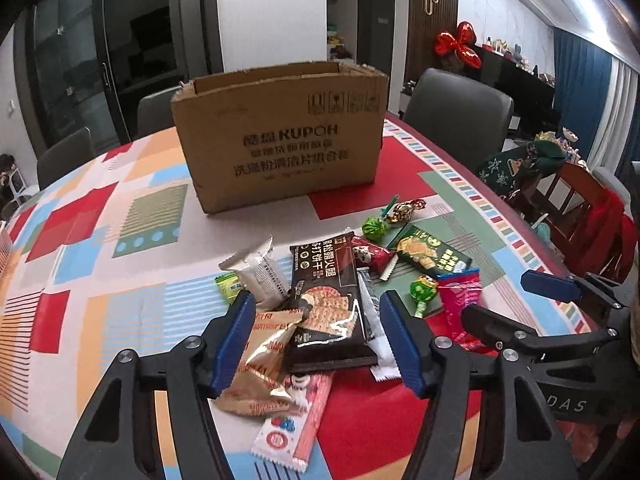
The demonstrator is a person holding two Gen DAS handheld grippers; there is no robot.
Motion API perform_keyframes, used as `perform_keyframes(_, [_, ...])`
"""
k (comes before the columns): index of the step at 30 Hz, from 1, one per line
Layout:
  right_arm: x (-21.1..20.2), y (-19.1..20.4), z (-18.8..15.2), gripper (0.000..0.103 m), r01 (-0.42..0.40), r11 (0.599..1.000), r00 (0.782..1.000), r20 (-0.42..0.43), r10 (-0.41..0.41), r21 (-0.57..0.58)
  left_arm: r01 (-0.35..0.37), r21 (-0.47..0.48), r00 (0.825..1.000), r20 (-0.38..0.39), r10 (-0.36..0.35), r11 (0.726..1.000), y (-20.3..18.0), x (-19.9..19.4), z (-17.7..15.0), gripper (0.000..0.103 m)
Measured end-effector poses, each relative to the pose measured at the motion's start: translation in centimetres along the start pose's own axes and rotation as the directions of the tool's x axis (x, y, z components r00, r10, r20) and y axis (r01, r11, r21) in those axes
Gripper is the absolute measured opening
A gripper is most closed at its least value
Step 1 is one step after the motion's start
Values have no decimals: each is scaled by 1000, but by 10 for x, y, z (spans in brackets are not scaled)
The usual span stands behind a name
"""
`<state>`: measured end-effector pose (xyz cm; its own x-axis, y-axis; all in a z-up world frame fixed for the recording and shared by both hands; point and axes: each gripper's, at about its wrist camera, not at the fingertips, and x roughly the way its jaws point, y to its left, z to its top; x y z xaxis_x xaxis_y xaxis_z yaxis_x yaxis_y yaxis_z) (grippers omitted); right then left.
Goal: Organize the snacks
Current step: 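Grasp the dark cracker pack with the left tool while the right tool grasps the red hawthorn bag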
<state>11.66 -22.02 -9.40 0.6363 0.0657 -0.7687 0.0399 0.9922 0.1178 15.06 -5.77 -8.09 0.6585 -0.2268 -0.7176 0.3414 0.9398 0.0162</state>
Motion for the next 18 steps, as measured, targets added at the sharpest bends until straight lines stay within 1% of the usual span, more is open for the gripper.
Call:
perform_keyframes(5, [19,-3,3,79,-9,1000,999,-43,10,13,39,9,999,-30,-39,999,3,24,4,61])
perform_keyframes(7, [26,-5,4,78,-10,1000,998,-54,11,18,59,8,997,-49,-59,998,4,33,7,58])
perform_keyframes(11, [35,-5,6,73,-17,999,997,-76,19,30,84,0,994,-75,-84,996,6,48,11,58])
perform_keyframes(13, [39,-4,7,72,-13,1000,996,-83,15,28,97,-9,990,-99,-98,995,7,57,11,57])
perform_keyframes(15, [44,-5,7,70,-8,1000,996,-93,11,29,109,-21,986,-124,-111,994,8,65,11,54])
perform_keyframes(18, [50,-7,7,66,-7,999,994,-111,11,41,116,-42,981,-151,-121,992,10,74,10,54])
